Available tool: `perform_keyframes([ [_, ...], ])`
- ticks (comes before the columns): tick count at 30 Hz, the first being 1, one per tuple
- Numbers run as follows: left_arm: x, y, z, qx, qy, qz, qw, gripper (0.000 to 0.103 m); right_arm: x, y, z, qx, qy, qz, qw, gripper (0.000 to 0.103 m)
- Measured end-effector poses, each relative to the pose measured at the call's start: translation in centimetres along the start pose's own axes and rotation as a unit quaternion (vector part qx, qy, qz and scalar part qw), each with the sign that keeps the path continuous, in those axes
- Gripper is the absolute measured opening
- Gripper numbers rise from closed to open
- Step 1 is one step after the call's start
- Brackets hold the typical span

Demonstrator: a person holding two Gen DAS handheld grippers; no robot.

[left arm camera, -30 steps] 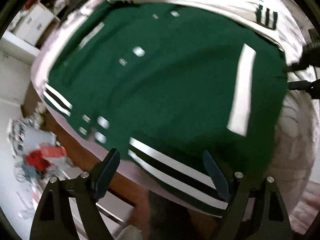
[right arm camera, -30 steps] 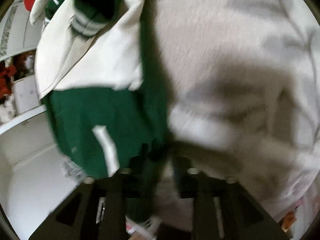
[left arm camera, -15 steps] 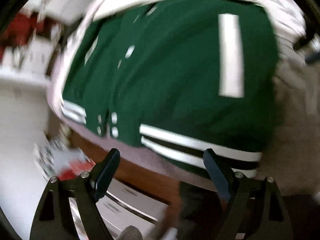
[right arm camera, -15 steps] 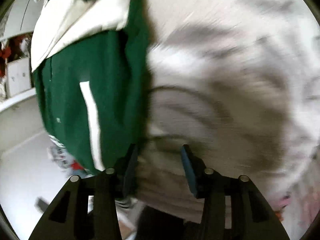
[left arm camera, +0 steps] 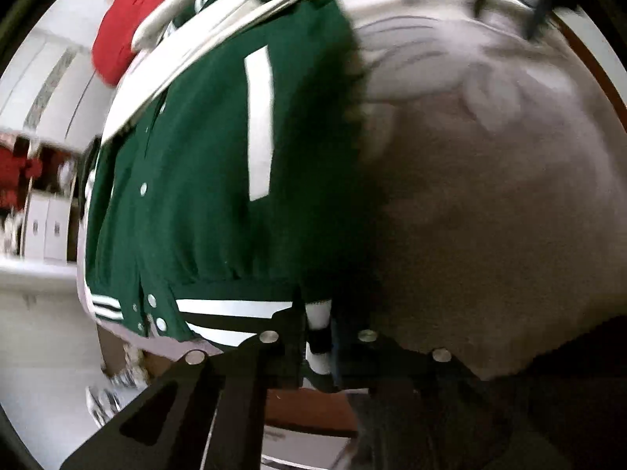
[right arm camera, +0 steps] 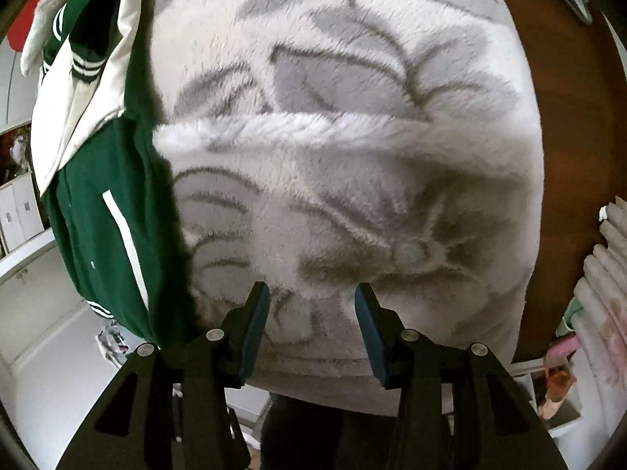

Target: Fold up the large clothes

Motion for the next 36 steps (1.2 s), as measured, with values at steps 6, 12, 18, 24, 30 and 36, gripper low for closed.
perform_keyframes([
  [6, -0.9, -2.0, 1.2, -0.005, 0.021, 0.029, 0.9994, 0.015, -1.2, 0.9, -0.2, -0.001, -0.006, 0.009, 1.0, 0.048],
  [12, -3.6, -3.9, 3.2, -0.007, -0.029, 0.076, 0.9966, 0.094, -0.9, -1.3, 0.0, 0.004, -0.016, 0.025, 1.0, 0.055],
  [18, -0.2, -2.3, 5.1, -0.014, 0.0, 0.101, 0.9948, 0.096, -0.2, -2.7, 0.9, 0.014, -0.001, 0.034, 0.999, 0.055],
  [24, 3.5, 2.0, 5.7, -0.051, 0.03, 0.095, 0.9938, 0.098, -0.8, -2.6, 2.1, 0.018, -0.006, 0.033, 0.999, 0.055],
  [30, -0.8, 0.7, 5.8, -0.041, -0.055, 0.048, 0.9965, 0.02, -3.5, -3.1, 6.8, 0.048, -0.037, 0.125, 0.99, 0.062],
  [36, -3.6, -0.2, 5.9, -0.031, -0.076, 0.088, 0.9927, 0.02, -8.5, -2.7, 15.6, 0.076, -0.087, 0.244, 0.963, 0.069],
])
Point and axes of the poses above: each gripper's, at about its wrist camera, not at the fingertips, and y roughly the way its jaws point, x to its right, z to its top, the point moved 3 cm from there along y, roughly the way its jaws point, and after that the axes turned 14 degrees about z, right-handed, at the moved point
